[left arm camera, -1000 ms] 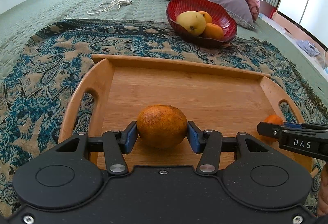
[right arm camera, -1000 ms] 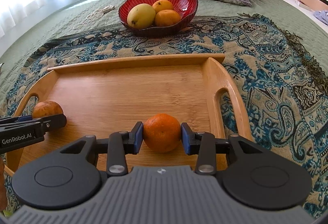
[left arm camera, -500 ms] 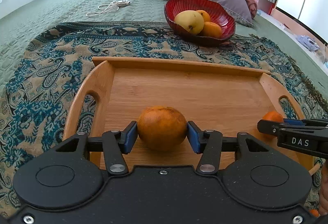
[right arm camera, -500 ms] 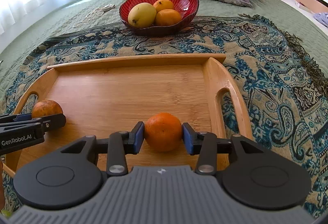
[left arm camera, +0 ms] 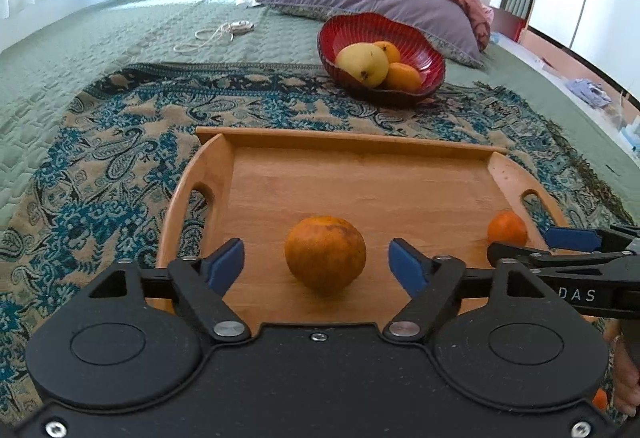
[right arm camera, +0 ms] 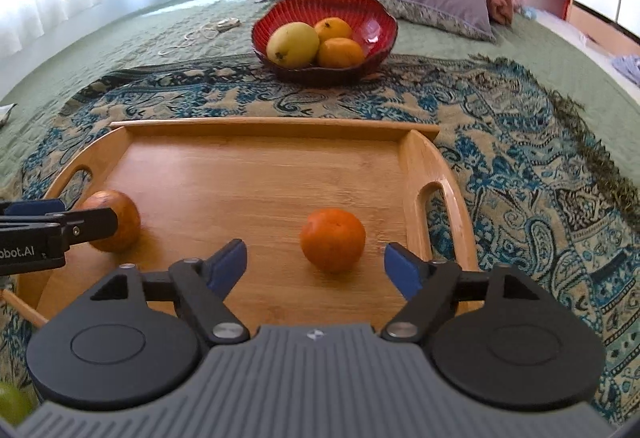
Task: Organize fruits
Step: 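Open both tools to release the fruits onto the tray, then move the left tool to the large green fruit while the right tool approaches the green apple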
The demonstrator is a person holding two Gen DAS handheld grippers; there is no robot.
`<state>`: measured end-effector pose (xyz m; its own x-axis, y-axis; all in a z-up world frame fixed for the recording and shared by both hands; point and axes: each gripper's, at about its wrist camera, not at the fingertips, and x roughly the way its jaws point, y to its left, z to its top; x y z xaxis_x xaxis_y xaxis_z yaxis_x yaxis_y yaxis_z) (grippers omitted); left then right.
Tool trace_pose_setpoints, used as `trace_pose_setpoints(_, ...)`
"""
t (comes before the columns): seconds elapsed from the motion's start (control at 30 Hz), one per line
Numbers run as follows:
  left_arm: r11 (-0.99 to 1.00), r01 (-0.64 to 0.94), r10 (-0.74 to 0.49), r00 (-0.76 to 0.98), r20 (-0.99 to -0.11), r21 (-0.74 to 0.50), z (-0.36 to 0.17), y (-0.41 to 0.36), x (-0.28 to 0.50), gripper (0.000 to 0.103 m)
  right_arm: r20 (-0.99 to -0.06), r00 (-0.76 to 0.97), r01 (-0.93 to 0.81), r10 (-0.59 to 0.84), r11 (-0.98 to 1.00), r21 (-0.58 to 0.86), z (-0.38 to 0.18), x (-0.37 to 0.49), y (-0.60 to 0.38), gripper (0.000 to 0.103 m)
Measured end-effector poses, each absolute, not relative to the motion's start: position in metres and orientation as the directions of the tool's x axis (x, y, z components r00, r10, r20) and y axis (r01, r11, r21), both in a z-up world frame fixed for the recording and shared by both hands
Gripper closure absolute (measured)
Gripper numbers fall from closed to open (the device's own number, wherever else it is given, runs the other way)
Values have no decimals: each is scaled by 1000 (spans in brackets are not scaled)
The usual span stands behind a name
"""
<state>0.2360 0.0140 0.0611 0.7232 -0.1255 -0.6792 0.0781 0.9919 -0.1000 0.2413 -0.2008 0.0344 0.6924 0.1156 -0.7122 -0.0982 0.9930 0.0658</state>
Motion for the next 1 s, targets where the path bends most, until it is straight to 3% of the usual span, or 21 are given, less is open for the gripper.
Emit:
trace_pose_setpoints(0.33, 990, 102, -139, 760, -635, -95, 74, 17, 188, 11, -659, 733, -147, 169, 985, 90, 51, 201, -200, 7)
trace_pose_setpoints(0.63, 990, 109, -141, 762, -632, -89, 69, 21, 150, 9, -623, 752, -180, 216, 976, 121, 56, 161, -204, 2)
trace_pose_setpoints(1.0, 992, 120, -120, 788, -604, -40, 62, 24, 107, 6, -588, 782, -228, 207, 973, 39, 51, 119, -194, 0)
